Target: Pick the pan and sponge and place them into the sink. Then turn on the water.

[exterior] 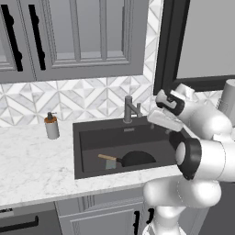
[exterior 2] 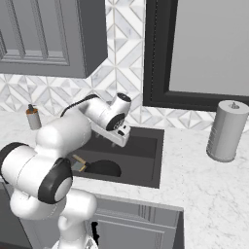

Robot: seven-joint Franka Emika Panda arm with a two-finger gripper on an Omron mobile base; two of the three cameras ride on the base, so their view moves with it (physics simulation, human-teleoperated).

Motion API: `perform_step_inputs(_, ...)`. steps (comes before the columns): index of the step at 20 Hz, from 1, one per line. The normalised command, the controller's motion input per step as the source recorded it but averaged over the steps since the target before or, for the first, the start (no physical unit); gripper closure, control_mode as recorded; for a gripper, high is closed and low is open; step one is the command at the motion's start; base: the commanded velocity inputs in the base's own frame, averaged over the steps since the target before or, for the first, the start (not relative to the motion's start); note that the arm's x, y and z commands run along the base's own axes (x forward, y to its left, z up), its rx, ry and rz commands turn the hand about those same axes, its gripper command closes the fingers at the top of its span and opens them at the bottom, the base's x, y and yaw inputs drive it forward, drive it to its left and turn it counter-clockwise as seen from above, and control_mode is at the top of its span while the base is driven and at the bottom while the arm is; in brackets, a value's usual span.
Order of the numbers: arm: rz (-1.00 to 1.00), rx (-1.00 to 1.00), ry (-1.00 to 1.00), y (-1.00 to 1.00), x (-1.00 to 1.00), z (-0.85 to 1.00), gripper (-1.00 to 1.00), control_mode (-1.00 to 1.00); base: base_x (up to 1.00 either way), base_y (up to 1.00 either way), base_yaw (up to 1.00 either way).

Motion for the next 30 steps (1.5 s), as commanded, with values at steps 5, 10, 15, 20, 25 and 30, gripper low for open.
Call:
perform_step_inputs(5, 0.00, 0.00, 0.00, -0.01, 0.00, 0.00, -1.00, -1.00, 0.00, 0.00, 0.00)
perform_step_inputs(10, 0.05, 0.08, 0.00, -0.03, 0.20, -0.04, -1.00, -1.00, 0.00, 0.00, 0.00)
perform_step_inputs(15, 0.11, 0.15, 0.00, 0.00, 0.63, 0.00, -1.00, -1.00, 0.00, 0.00, 0.00)
perform_step_inputs(20, 0.10, 0.11, 0.00, 0.00, 0.76, 0.00, -1.00, -1.00, 0.00, 0.00, 0.00)
perform_step_inputs(25, 0.04, 0.05, 0.00, -0.20, 0.53, 0.00, -1.00, -1.00, 0.00, 0.00, 0.00)
perform_step_inputs(30, 0.00, 0.00, 0.00, -0.15, 0.20, -0.09, -1.00, -1.00, 0.00, 0.00, 0.00)
